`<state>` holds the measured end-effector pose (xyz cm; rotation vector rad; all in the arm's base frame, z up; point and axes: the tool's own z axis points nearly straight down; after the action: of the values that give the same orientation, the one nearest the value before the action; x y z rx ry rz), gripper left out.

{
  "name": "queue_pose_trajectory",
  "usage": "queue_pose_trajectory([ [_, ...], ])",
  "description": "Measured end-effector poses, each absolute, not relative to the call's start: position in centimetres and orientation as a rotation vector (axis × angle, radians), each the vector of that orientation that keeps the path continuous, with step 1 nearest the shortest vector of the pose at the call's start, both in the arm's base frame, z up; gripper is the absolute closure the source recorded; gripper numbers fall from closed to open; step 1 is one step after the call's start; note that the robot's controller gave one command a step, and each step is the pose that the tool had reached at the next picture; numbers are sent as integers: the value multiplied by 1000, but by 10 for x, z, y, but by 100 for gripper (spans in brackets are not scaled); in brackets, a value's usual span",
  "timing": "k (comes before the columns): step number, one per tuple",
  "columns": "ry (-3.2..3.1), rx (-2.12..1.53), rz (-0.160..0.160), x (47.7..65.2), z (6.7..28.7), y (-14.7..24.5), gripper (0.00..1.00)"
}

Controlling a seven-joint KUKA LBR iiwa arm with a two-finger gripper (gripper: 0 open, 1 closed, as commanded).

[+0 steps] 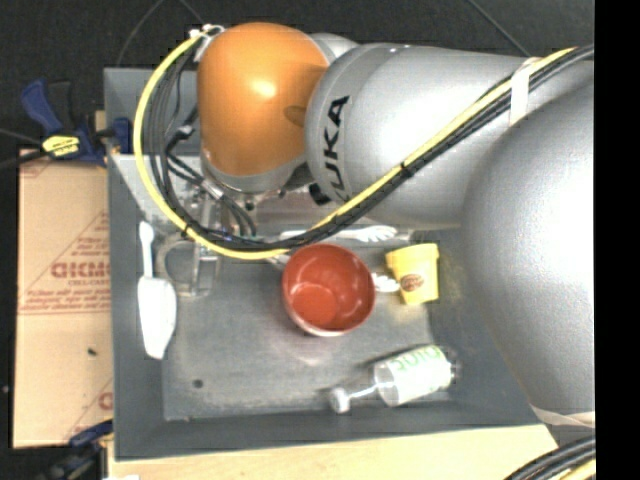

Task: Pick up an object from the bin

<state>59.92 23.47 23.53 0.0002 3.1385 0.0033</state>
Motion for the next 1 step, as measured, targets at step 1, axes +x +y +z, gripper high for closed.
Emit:
queue_pose_trajectory([
  [1, 3031, -794, 0, 642, 114, 215, 0],
])
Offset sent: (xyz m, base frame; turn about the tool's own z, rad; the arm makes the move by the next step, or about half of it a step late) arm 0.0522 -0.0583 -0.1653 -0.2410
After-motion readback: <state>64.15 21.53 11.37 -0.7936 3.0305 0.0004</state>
